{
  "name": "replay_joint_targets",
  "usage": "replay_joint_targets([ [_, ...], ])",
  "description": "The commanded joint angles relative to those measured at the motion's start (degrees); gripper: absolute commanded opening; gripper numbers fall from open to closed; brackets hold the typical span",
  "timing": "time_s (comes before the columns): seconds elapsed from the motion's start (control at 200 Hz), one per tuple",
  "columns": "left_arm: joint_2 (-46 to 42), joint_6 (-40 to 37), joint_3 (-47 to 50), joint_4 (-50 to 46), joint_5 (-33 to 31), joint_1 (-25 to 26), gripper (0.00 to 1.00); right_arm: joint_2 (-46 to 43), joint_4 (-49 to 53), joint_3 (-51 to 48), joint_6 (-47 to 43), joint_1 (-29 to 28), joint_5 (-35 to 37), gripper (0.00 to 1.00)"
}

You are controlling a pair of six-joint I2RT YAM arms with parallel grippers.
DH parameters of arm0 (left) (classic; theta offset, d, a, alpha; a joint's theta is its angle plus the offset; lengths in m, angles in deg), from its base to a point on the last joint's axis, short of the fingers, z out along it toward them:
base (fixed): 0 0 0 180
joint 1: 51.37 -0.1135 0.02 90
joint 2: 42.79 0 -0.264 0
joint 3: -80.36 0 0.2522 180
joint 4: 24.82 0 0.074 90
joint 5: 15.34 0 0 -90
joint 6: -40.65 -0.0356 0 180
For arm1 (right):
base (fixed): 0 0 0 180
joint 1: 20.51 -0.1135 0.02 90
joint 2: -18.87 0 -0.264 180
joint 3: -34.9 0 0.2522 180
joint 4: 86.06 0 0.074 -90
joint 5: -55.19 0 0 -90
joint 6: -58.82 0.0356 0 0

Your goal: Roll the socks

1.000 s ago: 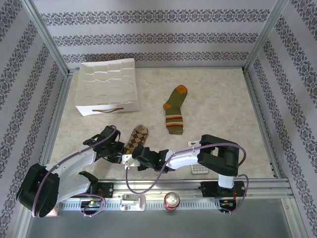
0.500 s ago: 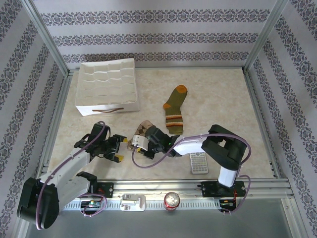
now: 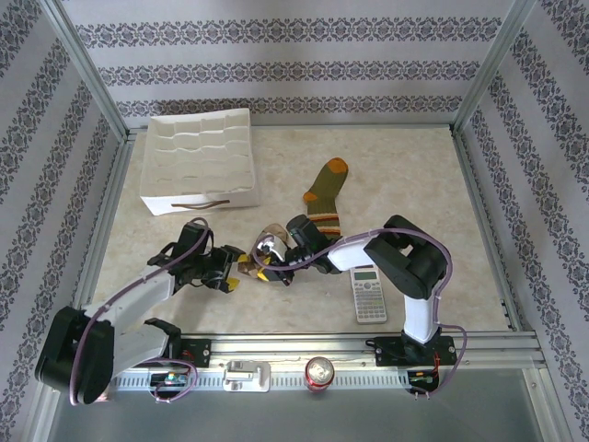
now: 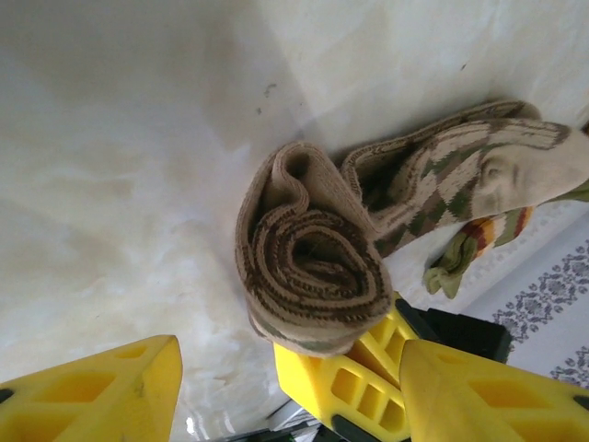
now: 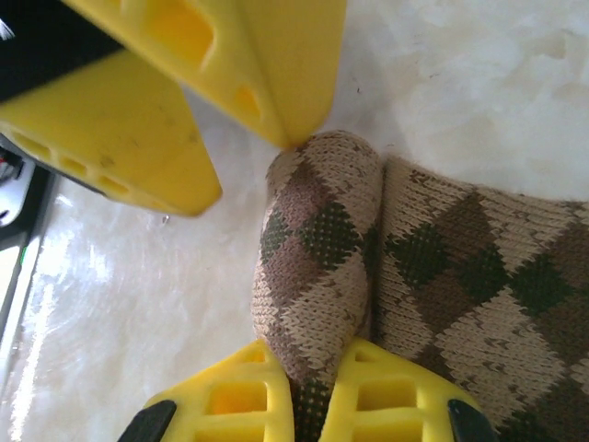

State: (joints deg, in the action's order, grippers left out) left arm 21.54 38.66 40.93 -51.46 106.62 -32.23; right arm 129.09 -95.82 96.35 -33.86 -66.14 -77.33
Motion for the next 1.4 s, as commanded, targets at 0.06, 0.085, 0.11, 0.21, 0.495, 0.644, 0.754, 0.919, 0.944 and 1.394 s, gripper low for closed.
replay_joint_targets([
  [0.06,4.05,-2.50,-1.19,6.40,-0.30,1.52,0.61,5.46,11.03,-2.34,4.17,2.07,-1.67,0.00],
  [0.085,4.52,-2.45,-0.97,7.28,-0.40,1.60,0.60,5.54,11.25,-2.25,4.27,2.24,-1.76,0.00],
  [0.11,4.96,-2.33,-0.88,8.00,-0.45,1.77,0.60,5.59,11.38,-2.16,4.32,2.38,-1.98,0.00],
  [0.21,7.47,-2.83,-1.21,10.71,-0.56,2.35,0.59,6.19,12.16,-1.51,4.79,2.86,-2.51,0.00],
  [0.495,12.31,-3.37,0.09,7.61,-1.16,4.59,0.32,6.38,14.18,0.13,4.35,3.24,-1.20,0.00],
  [0.644,9.72,-2.20,1.92,-2.80,-2.54,4.94,0.00,2.44,15.67,0.06,-0.68,2.12,4.68,0.06],
  [0.754,6.03,0.34,2.41,-11.04,-4.49,5.64,0.00,-5.84,14.37,-2.47,-7.33,-1.17,13.50,0.39],
  [0.919,3.35,4.51,1.40,-15.50,-6.84,6.12,0.00,-18.48,11.54,-8.23,-17.73,-11.16,32.65,0.55],
  [0.944,3.84,4.68,0.91,-15.69,-6.79,6.19,0.00,-19.48,11.14,-8.99,-18.23,-12.48,34.86,0.57],
  [1.394,11.03,2.79,-3.60,-17.11,-5.23,6.27,0.00,-9.66,5.88,-2.09,-31.53,-27.94,61.66,0.60],
])
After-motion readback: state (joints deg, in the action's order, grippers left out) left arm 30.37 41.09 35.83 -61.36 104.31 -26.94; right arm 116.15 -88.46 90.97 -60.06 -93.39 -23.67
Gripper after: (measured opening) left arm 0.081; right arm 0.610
